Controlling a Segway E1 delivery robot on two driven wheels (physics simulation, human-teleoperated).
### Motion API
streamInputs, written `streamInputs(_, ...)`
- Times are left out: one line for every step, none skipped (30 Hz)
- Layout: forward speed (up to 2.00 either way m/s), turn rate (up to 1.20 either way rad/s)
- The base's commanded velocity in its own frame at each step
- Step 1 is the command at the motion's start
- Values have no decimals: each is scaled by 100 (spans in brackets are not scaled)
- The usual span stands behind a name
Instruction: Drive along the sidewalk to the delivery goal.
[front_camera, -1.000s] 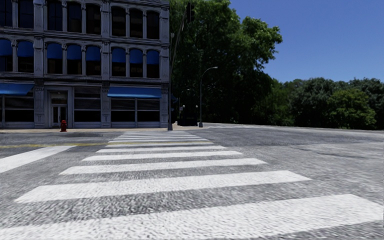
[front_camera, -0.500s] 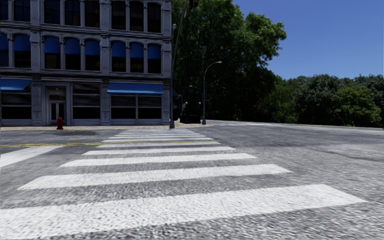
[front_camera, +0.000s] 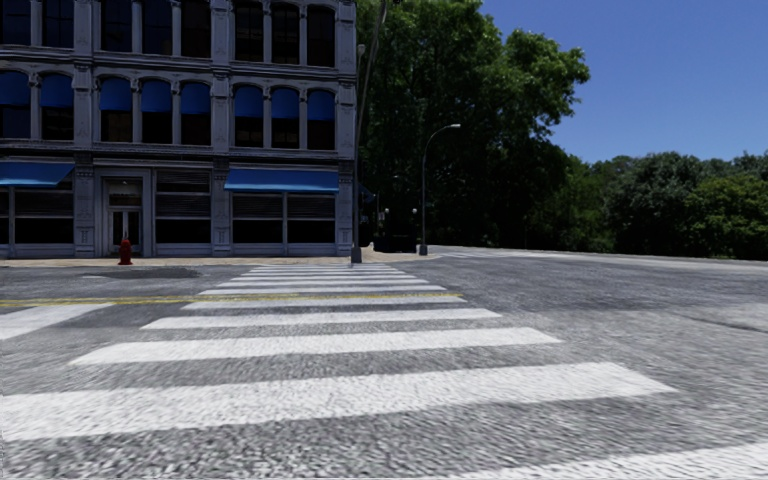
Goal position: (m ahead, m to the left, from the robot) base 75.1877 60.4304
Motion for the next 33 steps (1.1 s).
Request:
streamInputs(135, 38)
streamInputs(135, 38)
streamInputs(135, 39)
streamInputs(135, 39)
streamInputs(135, 39)
streamInputs(135, 39)
streamInputs(135, 39)
streamInputs(135, 39)
streamInputs(135, 39)
streamInputs(135, 39)
streamInputs(135, 39)
streamInputs(135, 39)
streamInputs(135, 23)
streamInputs(135, 23)
streamInputs(135, 2)
streamInputs(135, 0)
streamInputs(135, 0)
streamInputs(135, 0)
streamInputs(135, 0)
streamInputs(135, 0)
streamInputs(200, 0)
streamInputs(200, 0)
streamInputs(200, 0)
streamInputs(200, 0)
streamInputs(200, 0)
streamInputs(200, 0)
streamInputs(200, 0)
streamInputs(200, 0)
streamInputs(200, 0)
streamInputs(200, 0)
streamInputs(200, 0)
streamInputs(200, 0)
streamInputs(200, 0)
